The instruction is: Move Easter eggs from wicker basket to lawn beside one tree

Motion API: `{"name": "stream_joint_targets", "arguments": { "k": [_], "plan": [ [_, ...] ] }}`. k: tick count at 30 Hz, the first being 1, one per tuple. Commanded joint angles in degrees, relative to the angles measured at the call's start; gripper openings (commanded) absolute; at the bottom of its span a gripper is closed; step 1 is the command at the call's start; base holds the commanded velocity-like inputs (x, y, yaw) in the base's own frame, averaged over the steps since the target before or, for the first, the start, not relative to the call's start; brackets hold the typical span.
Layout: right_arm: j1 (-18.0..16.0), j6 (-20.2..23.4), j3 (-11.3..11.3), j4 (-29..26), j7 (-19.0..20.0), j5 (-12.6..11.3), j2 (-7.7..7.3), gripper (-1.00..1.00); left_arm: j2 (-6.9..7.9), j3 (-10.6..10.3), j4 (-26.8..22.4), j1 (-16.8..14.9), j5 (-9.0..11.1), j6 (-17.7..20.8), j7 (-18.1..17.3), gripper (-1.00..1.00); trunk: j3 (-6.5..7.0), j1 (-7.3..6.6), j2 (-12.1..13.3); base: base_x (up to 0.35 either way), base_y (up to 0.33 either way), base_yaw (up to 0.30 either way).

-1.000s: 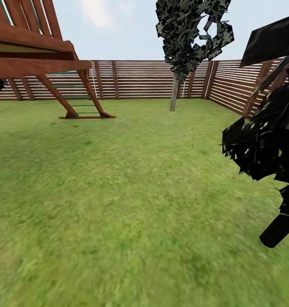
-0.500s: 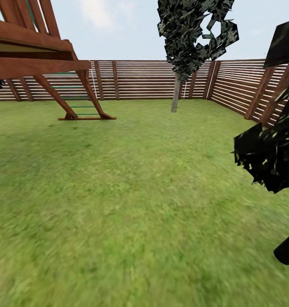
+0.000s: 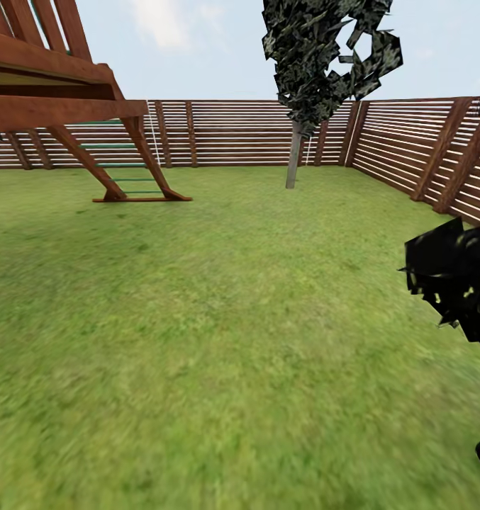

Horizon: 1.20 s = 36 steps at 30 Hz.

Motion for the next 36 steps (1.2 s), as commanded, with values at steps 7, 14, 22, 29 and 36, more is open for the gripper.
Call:
{"name": "stream_joint_targets", "arguments": {
  "k": [7,14,22,29,36],
  "plan": [
    [0.0,0.3,-0.1,-0.2,0.3,0.6,-0.01,1.0,-0.01,-0.2,0.0,0.0,0.2,-0.2,0.1,1.0,-0.05,0.03,0.0,0.343,0.0,0.0],
    [0.0,0.3,-0.1,-0.2,0.3,0.6,-0.01,1.0,-0.01,-0.2,0.0,0.0,0.2,-0.2,0.1,1.0,-0.05,0.03,0.0,0.343,0.0,0.0],
    [0.0,0.3,-0.1,-0.2,0.2,0.6,-0.01,1.0,-0.01,-0.2,0.0,0.0,0.2,-0.2,0.1,1.0,-0.05,0.03,0.0,0.343,0.0,0.0],
    [0.0,0.3,-0.1,-0.2,0.2,0.6,-0.01,1.0,-0.01,-0.2,0.0,0.0,0.2,-0.2,0.1,1.0,-0.05,0.03,0.0,0.343,0.0,0.0],
    [0.0,0.3,-0.1,-0.2,0.2,0.6,-0.01,1.0,-0.01,-0.2,0.0,0.0,0.2,-0.2,0.1,1.0,-0.05,0.03,0.0,0.343,0.0,0.0]
  ]
}}
